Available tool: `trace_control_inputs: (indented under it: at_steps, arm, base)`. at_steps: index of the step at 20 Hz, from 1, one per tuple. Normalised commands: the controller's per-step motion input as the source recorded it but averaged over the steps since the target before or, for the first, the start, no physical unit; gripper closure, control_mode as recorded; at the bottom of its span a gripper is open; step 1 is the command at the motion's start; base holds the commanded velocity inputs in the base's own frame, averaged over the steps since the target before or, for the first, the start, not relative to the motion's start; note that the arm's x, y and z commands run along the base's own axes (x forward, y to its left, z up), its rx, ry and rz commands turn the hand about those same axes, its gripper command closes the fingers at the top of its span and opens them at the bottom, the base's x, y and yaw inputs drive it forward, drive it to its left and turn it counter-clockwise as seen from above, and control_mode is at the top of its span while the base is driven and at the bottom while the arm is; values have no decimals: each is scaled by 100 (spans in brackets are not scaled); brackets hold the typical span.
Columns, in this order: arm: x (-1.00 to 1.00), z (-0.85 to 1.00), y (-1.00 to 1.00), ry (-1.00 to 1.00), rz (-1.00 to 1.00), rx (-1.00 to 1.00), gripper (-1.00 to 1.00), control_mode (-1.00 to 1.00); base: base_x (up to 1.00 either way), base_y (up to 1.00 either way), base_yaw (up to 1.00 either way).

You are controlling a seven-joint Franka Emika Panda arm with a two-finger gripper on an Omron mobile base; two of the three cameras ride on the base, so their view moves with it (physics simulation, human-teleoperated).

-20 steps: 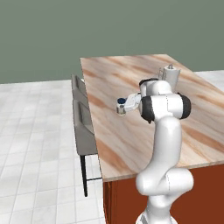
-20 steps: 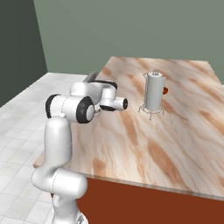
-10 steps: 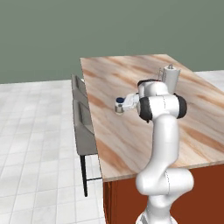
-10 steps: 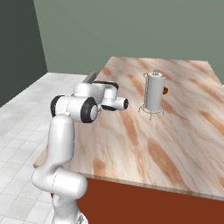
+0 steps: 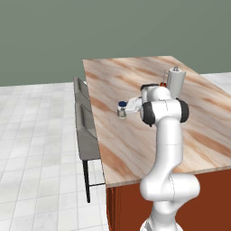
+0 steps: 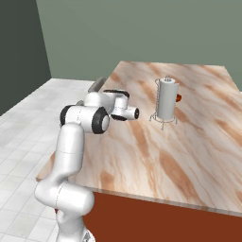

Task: Move the mustard and mayonnaise from the cabinet to the dining counter.

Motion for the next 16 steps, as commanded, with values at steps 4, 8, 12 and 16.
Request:
trace_control_inputs:
  at_steps: [4,8,12,16]
  arm:
    - [31,-17,1,0,0,0,100,-100]
    - [20,-17,2,0,1,0,100,-100]
    - [11,-19,6,0,1,0,100,-100]
    - [0,-27,6,0,1,0,100,-100]
  base:
    - [0,0,0]
    - [0,0,0]
    - [0,0,0]
    - [0,0,0]
